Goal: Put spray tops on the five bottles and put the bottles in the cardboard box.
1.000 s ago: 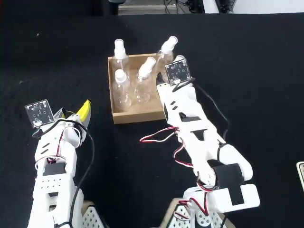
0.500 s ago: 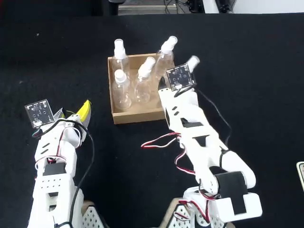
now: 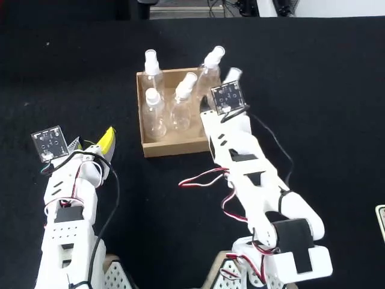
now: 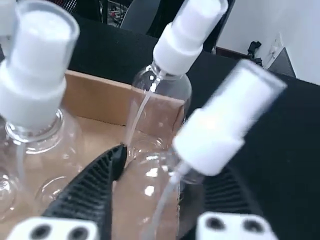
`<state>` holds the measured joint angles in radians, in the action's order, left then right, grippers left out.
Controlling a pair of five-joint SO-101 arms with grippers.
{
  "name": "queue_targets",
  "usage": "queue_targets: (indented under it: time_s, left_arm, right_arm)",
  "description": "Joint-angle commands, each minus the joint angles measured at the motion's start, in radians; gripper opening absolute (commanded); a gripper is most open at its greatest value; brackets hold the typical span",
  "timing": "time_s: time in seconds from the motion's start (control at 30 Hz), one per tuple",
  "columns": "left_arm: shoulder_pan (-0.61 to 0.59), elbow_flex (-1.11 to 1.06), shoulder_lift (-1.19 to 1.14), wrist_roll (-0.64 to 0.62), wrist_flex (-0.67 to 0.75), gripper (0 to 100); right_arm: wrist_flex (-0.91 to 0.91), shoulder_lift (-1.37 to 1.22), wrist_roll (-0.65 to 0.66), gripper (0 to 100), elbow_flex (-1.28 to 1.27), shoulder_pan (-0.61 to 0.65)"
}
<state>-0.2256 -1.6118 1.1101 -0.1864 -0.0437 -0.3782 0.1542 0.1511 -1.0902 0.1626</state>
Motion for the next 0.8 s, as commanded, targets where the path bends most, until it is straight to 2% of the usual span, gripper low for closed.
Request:
queue_targets:
  time_s: [0.0, 0.3, 0.77]
  left_arm:
    - [0.008, 0.01, 0.006, 0.009, 0.028, 29]
    - [0.008, 0.01, 0.006, 0.009, 0.029, 29]
    - [0.01, 0.01, 0.006, 0.009, 0.029, 29]
  right_arm:
    - [0.008, 0.058, 0.009, 4.7, 0.005, -0.012]
    - [0.003, 0.073, 0.009, 4.7, 0.005, -0.014]
    - [0.015, 0.346, 0.0, 4.4, -0.076, -0.117]
